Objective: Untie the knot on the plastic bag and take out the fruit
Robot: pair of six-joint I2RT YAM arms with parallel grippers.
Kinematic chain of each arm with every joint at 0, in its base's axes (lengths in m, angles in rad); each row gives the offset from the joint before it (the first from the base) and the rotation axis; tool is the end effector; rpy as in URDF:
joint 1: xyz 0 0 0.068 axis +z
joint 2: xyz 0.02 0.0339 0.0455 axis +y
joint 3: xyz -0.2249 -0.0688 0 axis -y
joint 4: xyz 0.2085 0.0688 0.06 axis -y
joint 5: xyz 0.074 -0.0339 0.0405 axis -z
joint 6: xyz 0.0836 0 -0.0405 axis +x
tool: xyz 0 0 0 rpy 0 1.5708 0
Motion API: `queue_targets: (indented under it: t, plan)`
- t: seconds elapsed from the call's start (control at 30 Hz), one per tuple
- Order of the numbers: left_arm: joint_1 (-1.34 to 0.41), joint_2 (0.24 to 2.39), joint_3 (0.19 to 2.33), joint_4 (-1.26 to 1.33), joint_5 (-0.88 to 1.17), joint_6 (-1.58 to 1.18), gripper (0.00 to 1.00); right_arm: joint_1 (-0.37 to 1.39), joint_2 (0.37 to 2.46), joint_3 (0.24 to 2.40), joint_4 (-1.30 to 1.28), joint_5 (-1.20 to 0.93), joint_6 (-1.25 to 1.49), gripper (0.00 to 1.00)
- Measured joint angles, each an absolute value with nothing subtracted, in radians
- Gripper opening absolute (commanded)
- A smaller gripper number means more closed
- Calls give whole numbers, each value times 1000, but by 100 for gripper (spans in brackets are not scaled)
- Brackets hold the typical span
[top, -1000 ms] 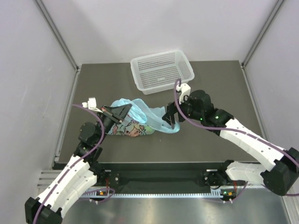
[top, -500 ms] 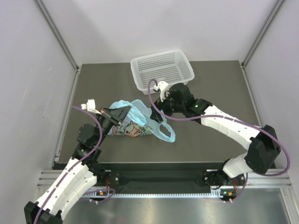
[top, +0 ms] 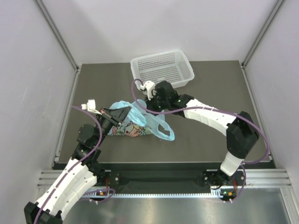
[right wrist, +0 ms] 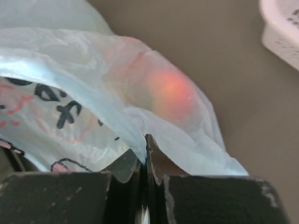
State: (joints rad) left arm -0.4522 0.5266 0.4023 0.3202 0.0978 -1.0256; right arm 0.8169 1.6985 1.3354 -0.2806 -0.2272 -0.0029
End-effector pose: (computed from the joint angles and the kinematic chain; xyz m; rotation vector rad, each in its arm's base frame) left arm 0.1710 -0.0922 0.2908 -0.3385 1.4645 -1.2850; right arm 0.2527 0.2966 0.2253 -1.0290 2.0415 0.6908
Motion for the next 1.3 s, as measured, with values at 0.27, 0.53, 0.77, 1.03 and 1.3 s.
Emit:
queue_targets:
  t: [0.27,0.53,0.77,1.03,1.3]
  plan:
    - [-449,624,455,329,86,-949,0,780,1694,1531,-292,-48,-18,0]
    - [-443,729,508,429,153,-909,0,731,1583,1649,-286,12,-73,0]
    - [-443,530,339,426,269,-951,59,731,1438,1484,-288,-104,-135,0]
    - [-443,312,297,44,284,-919,99,772,1414,1215,-339,-192,-149,0]
    - [-443,511,672,-257,245,-676,99,811,1412,1138,-375,-306,-154,0]
